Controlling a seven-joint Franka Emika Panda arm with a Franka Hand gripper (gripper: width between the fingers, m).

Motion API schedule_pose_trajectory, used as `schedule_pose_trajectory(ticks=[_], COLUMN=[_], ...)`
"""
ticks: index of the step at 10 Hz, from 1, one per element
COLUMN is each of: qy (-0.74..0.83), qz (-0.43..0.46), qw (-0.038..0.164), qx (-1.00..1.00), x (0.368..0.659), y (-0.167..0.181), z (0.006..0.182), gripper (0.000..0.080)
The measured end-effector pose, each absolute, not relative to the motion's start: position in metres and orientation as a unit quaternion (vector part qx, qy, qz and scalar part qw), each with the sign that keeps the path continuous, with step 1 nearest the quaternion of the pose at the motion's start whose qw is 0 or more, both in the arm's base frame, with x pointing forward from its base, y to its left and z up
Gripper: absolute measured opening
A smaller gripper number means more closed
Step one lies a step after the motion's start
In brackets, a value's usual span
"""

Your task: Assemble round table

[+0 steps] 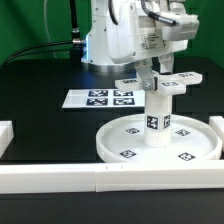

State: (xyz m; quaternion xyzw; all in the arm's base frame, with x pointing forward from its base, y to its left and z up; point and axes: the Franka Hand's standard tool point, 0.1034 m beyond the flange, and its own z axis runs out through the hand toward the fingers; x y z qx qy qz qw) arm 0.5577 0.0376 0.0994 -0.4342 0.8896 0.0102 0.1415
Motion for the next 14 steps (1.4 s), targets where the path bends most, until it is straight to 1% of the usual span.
schedule_pose_trajectory(ticks=[3, 4, 5, 6, 7, 8, 11, 12, 14], qy=[0.873, 0.875, 0.874, 0.873, 0.869, 0.859, 0.834, 0.828, 0.819], qz=[0.026, 0.027, 0.027, 0.027, 0.027, 0.029, 0.019, 0.017, 0.016], qw=[0.135, 0.138, 0.136, 0.136, 0.137, 0.139, 0.156, 0.161, 0.159], qx=[-0.467, -0.464, -0.466, -0.468, -0.474, -0.492, -0.529, -0.538, -0.550], x=[0.558, 0.558, 0.557, 0.557, 0.557, 0.559, 0.567, 0.568, 0.567], y=[0.033, 0.032, 0.033, 0.034, 0.034, 0.036, 0.035, 0.033, 0.034], z=[0.104, 0.105, 0.103, 0.103, 0.104, 0.108, 0.127, 0.129, 0.127], gripper=[0.0449, 0.0449, 0.0501, 0.0601, 0.0601, 0.0641, 0.0648, 0.0648, 0.0648])
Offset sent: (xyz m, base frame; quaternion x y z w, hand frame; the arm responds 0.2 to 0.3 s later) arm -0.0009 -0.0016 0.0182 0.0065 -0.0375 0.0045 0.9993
